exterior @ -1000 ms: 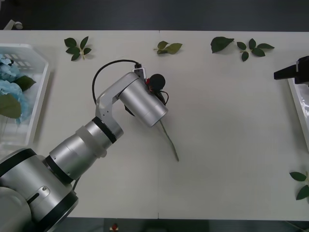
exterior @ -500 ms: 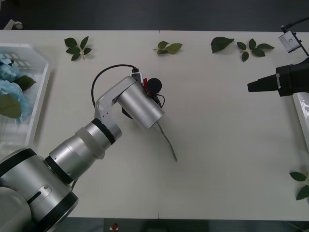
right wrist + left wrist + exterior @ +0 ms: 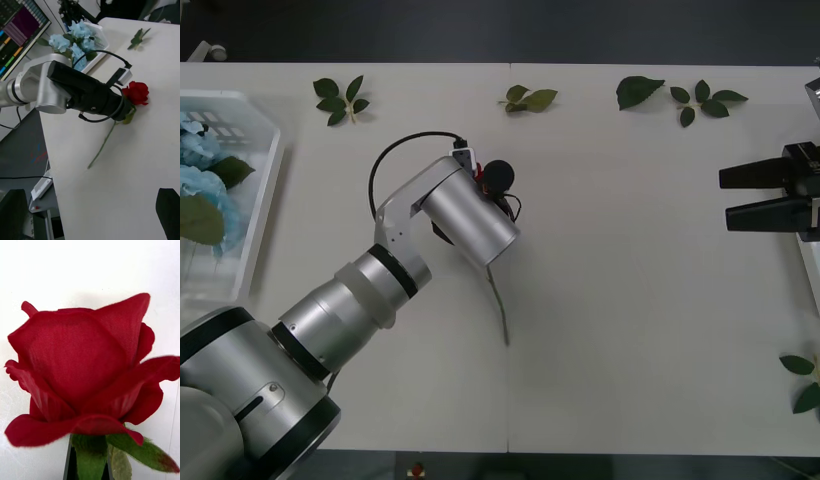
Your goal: Put the red flowers into the right box and the blue flowers into the left box
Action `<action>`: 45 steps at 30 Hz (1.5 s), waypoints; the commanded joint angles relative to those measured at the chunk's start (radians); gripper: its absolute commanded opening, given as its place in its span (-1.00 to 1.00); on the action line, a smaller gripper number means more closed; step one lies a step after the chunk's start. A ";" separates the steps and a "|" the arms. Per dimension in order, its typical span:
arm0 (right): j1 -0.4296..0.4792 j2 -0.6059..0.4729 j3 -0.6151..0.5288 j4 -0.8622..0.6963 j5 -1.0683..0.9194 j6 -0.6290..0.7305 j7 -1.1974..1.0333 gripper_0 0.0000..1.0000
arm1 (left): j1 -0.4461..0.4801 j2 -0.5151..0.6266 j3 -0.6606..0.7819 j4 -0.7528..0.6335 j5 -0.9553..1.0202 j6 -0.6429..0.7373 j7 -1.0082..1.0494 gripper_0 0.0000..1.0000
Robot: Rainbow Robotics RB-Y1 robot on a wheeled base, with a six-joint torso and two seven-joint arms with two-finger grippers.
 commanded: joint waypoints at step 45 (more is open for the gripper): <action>0.147 -0.066 -0.050 -0.048 -0.357 0.137 0.284 1.00 | 0.366 0.484 0.656 -0.354 1.906 0.121 -1.783 -1.00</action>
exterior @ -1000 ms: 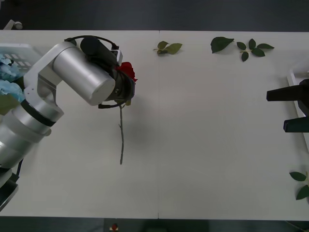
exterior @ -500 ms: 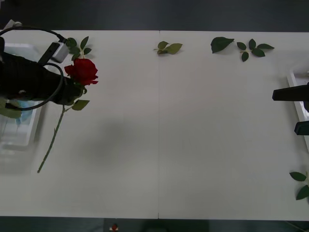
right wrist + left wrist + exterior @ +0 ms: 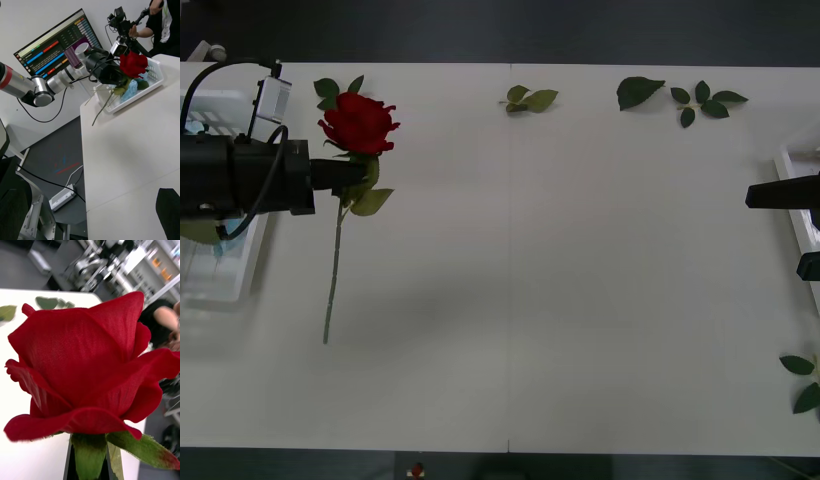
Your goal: Put the red flowers into the right box and the blue flowers into the left box
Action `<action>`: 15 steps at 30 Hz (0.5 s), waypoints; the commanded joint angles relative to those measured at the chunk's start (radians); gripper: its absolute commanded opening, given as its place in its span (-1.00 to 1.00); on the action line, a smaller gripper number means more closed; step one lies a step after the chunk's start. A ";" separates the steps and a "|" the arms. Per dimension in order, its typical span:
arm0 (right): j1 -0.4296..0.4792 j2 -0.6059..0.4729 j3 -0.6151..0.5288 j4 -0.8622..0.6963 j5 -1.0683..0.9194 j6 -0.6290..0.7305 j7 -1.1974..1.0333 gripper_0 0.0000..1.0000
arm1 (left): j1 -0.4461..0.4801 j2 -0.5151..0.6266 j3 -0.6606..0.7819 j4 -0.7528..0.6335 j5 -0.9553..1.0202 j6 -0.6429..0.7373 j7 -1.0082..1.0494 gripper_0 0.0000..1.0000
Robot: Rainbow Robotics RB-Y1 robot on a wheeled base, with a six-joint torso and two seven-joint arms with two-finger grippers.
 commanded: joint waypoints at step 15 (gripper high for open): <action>0.048 -0.024 0.095 -0.159 -0.077 -0.208 -0.045 1.00 | -0.020 -0.087 -0.391 -0.184 0.472 -0.528 -0.426 -1.00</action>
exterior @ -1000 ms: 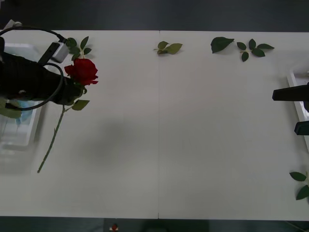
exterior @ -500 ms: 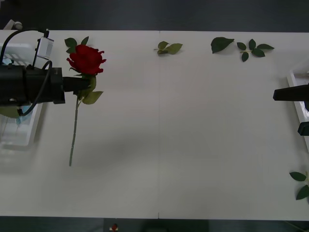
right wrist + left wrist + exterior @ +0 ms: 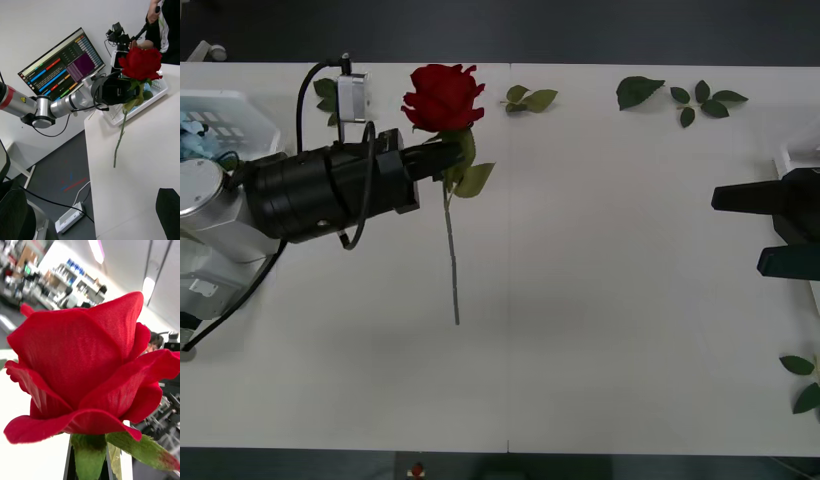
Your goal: Put the red flowers into the right box and the blue flowers into the left box
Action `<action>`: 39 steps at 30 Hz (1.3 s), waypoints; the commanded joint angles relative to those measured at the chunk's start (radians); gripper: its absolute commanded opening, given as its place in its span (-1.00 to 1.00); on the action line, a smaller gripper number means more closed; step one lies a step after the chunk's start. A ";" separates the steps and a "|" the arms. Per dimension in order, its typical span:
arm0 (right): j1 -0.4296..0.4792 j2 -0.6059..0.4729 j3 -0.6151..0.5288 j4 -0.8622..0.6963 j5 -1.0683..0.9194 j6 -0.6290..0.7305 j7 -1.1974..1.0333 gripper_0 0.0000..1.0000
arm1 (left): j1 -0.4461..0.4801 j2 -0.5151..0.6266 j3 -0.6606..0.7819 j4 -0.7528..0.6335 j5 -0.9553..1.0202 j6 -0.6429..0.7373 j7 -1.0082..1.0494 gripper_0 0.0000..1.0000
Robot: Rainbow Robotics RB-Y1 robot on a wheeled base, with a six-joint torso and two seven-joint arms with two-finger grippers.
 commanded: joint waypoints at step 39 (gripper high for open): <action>-0.149 0.054 0.372 -0.174 0.061 -0.510 -0.057 1.00 | -0.071 -0.308 -0.202 -0.214 -0.014 -0.471 -0.047 -1.00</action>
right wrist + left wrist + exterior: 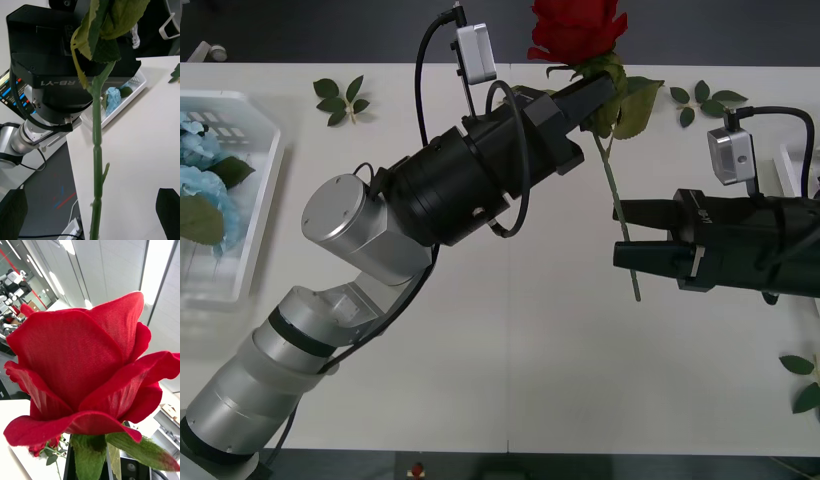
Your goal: Put the red flowers into the right box and the blue flowers into the left box
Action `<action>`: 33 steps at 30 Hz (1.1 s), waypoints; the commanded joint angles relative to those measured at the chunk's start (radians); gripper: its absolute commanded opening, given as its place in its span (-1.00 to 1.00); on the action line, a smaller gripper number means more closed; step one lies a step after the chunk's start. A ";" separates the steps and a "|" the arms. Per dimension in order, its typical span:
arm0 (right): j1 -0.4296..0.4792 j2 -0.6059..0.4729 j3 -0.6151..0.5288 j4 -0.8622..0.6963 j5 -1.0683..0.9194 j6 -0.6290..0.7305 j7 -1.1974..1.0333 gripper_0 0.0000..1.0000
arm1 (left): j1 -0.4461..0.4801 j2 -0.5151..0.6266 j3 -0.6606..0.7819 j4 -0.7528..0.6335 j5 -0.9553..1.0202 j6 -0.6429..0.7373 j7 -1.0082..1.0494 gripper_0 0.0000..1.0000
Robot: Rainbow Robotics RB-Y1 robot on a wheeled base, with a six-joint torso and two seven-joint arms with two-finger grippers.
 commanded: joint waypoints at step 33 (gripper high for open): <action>-0.102 0.070 0.088 -0.030 -0.009 -0.105 -0.020 -1.00 | -0.022 -0.005 0.005 -0.032 -0.008 -0.013 -0.028 -1.00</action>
